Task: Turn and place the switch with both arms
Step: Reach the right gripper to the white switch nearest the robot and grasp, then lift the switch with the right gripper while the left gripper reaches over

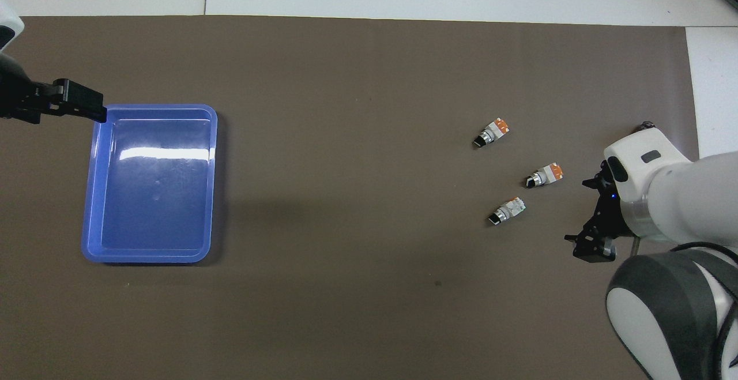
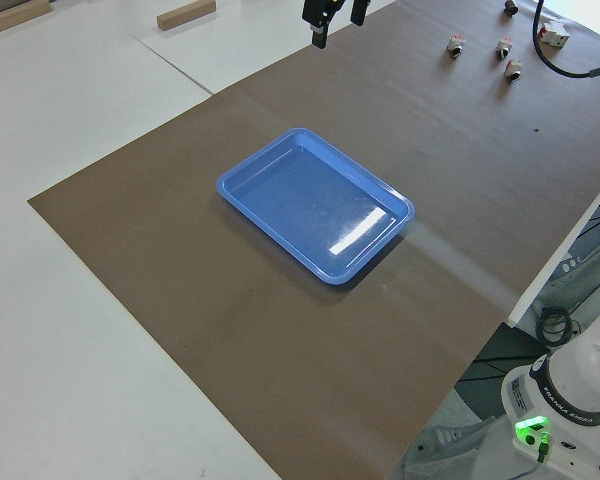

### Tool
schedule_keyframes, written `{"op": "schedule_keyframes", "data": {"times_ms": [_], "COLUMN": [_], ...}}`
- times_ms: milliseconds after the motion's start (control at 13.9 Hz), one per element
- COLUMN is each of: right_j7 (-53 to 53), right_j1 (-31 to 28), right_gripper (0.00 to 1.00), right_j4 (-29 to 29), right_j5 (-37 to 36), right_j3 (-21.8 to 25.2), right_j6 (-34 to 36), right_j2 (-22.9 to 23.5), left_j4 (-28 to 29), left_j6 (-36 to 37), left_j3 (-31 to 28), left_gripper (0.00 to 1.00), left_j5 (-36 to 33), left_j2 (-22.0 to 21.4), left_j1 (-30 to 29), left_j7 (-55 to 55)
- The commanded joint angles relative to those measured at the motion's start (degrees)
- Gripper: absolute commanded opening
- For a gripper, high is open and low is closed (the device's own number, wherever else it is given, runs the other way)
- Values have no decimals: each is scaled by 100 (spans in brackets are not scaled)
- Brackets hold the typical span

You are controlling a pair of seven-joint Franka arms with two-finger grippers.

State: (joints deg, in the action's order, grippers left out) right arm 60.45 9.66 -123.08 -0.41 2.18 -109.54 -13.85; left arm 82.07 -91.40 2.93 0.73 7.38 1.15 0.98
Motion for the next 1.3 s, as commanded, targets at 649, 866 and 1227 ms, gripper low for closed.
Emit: {"op": "schedule_keyframes", "data": {"times_ms": [649, 866, 1227], "right_j7": [3473, 4164, 4669], "right_j1": [176, 212, 185], "right_gripper": [100, 100, 100], "right_j4": [-884, -1077, -1569], "right_j5": [-12, -20, -20], "right_j3": [-8, -8, -8], "right_j6": [-2923, -2985, -3397], "right_j2": [1604, 1605, 1455], "left_j4": [678, 889, 1214], "left_j6": [-64, -176, -387], "left_j3": [-3, -3, -3], "left_gripper": [100, 100, 100], "left_j5": [-82, -73, -82], "left_j2": [-421, -509, -667], "left_j1": [52, 43, 52], "left_j7": [-27, -28, -19]}}
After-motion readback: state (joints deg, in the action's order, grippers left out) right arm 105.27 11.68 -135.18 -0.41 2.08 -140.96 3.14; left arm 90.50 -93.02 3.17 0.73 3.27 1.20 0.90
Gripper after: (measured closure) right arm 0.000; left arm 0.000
